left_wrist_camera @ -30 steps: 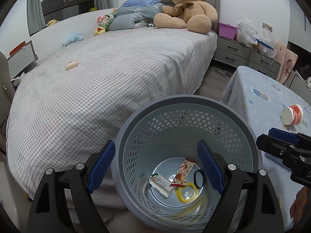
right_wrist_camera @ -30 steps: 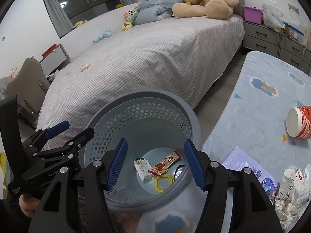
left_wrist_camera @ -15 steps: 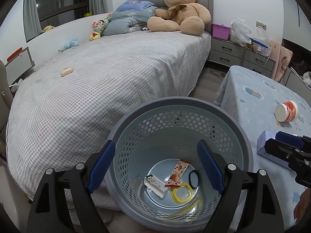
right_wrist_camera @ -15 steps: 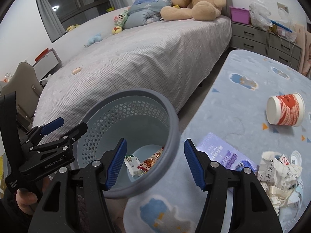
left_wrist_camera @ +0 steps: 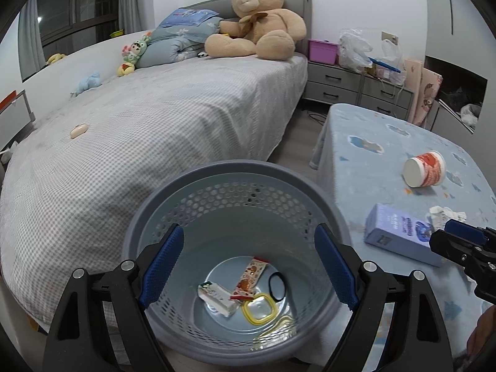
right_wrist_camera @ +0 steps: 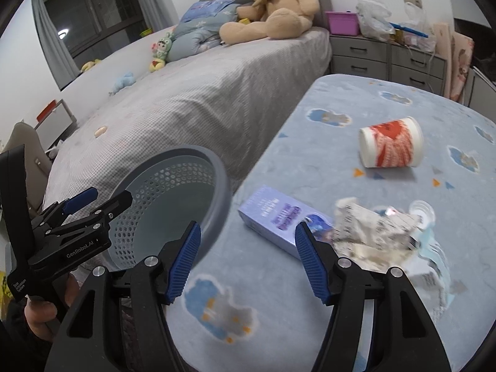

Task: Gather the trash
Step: 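Grasp the white-blue plastic bag with the right tool while the left tool approaches the crumpled paper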

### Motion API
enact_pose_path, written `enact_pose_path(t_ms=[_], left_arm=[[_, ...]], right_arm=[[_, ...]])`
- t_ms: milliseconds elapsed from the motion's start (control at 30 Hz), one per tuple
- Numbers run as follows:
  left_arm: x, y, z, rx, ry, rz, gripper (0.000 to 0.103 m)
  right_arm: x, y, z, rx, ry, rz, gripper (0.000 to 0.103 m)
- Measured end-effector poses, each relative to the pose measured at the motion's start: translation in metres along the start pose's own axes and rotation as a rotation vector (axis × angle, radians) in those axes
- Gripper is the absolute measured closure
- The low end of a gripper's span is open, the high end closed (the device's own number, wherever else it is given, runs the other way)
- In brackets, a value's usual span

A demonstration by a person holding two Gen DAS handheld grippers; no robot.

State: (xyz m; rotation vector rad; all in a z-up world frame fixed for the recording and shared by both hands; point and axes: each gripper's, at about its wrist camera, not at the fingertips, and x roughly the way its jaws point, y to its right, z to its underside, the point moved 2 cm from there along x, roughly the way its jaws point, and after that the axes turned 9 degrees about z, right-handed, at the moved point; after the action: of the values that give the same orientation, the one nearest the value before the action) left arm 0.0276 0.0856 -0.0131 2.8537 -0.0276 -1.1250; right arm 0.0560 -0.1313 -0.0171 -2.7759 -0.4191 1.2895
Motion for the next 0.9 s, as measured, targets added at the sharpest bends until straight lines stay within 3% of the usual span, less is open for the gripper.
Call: enact_pose_path(t_ms=[533,900], left_arm=[[0.003,0.066,0.001,0.065,-0.003,0.133,0.021],[0.011,0.093,0.000,0.095,-0.013,0.165,0.021]], right_arm=[[-0.040,0.080,0.031,0.108,-0.001,0.151,0.038],[-0.046,0.122,0.048,0.088,-0.057,0.243,0.038]])
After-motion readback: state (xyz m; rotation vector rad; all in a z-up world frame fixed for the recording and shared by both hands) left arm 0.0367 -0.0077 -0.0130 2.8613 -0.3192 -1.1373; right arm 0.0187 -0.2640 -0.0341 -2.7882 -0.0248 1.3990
